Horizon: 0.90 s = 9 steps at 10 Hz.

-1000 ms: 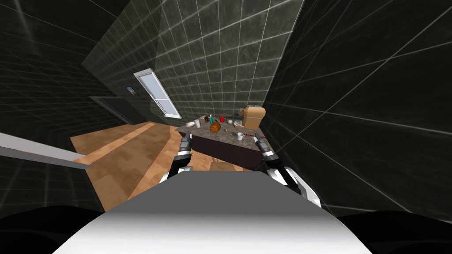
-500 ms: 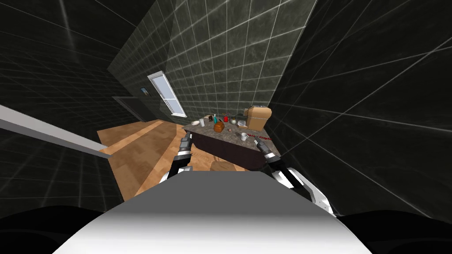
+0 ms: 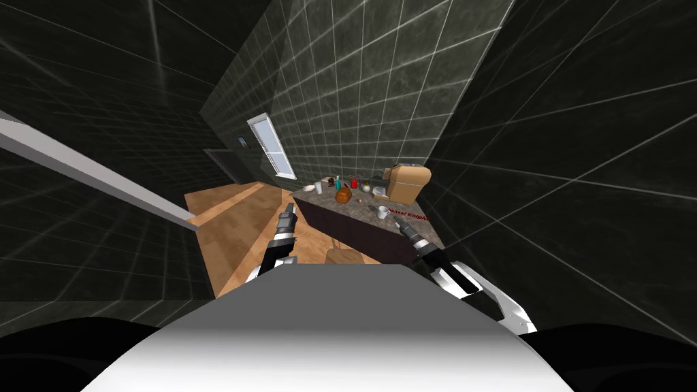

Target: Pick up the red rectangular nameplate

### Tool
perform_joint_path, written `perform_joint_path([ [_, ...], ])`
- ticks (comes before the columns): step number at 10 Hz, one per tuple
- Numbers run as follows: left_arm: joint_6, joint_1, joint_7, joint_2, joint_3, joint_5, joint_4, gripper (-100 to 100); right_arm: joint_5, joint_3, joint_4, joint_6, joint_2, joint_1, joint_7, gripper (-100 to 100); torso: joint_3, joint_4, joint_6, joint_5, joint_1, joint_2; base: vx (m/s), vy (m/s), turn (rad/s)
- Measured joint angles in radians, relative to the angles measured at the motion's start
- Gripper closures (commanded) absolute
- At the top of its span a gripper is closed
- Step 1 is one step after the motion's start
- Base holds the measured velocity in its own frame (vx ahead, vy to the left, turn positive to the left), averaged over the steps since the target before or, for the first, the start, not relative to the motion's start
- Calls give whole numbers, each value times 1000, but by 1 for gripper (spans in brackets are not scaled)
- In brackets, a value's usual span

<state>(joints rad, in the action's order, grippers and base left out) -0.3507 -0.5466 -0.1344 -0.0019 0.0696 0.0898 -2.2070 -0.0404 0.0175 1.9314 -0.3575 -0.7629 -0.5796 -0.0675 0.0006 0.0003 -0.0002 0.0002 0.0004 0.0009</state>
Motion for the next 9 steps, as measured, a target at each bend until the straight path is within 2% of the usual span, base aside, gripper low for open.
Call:
perform_joint_path([
  [3, 0, 0, 0, 0, 0, 0, 0, 0, -9, 9, -42, 13, -95, -21, -9, -100, 0, 0, 1, 0, -1, -1, 5, 10, 92],
  [6, 0, 0, 0, 0, 0, 0, 0, 0, -13, 16, -71, 22, -170, -41, -13, -100, 0, 0, 1, 0, -2, -1, 8, 5, 172],
  [7, 0, 0, 0, 0, 0, 0, 0, 0, -13, 14, -62, 40, -191, -73, -10, -100, -1, 0, 0, 0, -1, -1, 11, -2, 105],
  [9, 0, 0, 0, 0, 0, 0, 0, 0, -17, 20, -104, 32, -243, -68, -19, -100, 0, 0, 1, 0, -2, -1, 8, 0, 112],
])
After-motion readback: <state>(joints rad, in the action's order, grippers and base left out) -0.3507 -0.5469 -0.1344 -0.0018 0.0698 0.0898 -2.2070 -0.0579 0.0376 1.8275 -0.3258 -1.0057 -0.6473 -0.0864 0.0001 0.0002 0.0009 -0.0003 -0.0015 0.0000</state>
